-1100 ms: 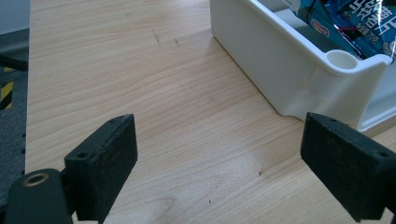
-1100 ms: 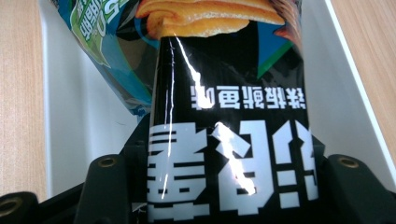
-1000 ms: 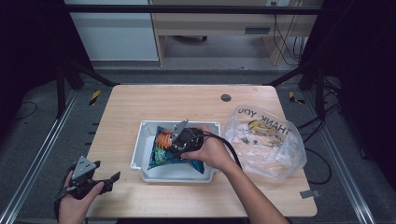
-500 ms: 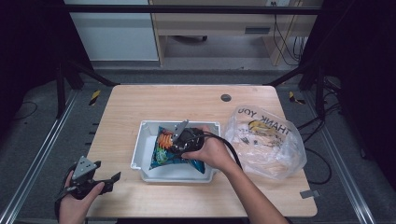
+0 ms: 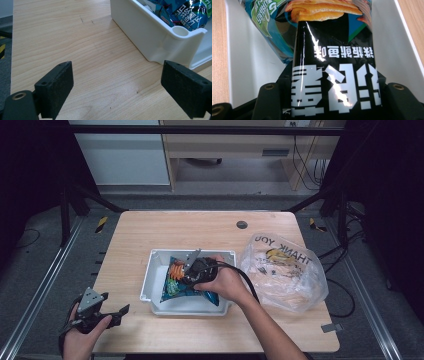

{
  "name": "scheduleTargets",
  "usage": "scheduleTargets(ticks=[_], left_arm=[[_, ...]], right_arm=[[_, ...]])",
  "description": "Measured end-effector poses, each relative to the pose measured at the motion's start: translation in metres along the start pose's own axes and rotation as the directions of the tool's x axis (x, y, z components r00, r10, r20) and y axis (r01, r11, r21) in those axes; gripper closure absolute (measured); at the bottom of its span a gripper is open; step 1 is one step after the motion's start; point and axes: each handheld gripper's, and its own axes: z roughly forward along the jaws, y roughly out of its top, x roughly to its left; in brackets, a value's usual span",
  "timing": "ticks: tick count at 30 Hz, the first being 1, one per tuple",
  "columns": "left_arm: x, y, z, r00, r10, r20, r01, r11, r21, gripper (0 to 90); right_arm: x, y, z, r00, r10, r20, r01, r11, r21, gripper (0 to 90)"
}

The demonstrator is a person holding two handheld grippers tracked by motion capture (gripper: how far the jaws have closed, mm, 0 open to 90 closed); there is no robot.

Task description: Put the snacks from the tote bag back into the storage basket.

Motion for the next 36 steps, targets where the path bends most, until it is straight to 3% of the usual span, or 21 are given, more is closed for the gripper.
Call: scheduleTargets(ticks=[28,36], left_arm=[[-0.0006,-0.0001,0.0004,1.0,-0.001,0.0,0.001,1.0,-0.001,10.5],[-0.0009,-0.0001,0.0008,1.0,-0.003,0.001,0.003,1.0,-0.002,10.5]], right_arm=[[0.0,0.0004,0.0037,0.9999,0.014,-0.005,-0.014,1.0,-0.018,39.7],[-0.0007,0.002,0.0034,0.9994,0.031,0.013,-0.031,0.999,-0.029,31.6]])
